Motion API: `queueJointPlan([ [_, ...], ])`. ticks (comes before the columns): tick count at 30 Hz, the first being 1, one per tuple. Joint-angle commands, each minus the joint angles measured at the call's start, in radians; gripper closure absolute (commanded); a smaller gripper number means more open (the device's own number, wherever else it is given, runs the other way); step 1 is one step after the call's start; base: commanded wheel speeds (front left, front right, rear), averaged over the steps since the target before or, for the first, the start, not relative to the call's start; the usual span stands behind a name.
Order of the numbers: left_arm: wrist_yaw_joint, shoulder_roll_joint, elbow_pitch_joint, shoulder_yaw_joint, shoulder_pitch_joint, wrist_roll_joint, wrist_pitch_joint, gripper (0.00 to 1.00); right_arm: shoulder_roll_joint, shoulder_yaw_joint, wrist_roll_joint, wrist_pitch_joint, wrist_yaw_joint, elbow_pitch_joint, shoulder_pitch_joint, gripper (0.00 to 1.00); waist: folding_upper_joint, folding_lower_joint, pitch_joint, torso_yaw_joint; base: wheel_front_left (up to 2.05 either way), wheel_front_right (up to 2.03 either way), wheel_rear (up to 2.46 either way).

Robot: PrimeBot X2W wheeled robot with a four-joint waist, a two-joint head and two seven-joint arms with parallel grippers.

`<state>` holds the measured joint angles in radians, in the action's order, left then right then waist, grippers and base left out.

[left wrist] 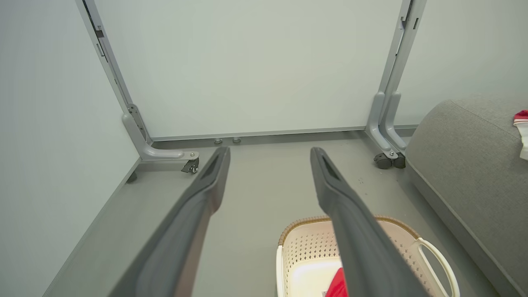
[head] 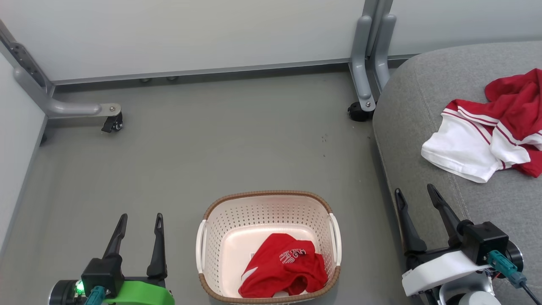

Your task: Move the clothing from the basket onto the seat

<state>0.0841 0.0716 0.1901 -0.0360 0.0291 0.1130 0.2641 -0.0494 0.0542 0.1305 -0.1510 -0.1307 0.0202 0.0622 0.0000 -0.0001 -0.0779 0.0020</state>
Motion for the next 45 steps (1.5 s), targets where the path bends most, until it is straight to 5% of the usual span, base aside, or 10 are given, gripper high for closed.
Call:
queueJointPlan([
  [1,0.005,-0.005,0.001,0.004,0.011,-0.006,0.0,0.0,-0.002,0.002,0.003,0.003,0.0,0.0,0.014,0.0,0.0,0.0001,0.0,0.001,0.0,0.0,0.0],
  [22,0.023,-0.014,0.029,-0.041,-0.103,-0.055,0.0,0.0,-0.002,-0.011,-0.016,0.014,0.0,0.039,-0.037,0.0,0.0,0.0001,-0.075,0.002,0.0,0.0,0.0],
  [45,0.047,-0.018,0.411,-0.578,-0.54,0.042,0.0,0.0,-0.002,0.003,-0.008,-0.049,0.0,0.109,-0.225,0.0,0.0,0.0001,-0.506,-0.112,0.0,0.0,0.0],
])
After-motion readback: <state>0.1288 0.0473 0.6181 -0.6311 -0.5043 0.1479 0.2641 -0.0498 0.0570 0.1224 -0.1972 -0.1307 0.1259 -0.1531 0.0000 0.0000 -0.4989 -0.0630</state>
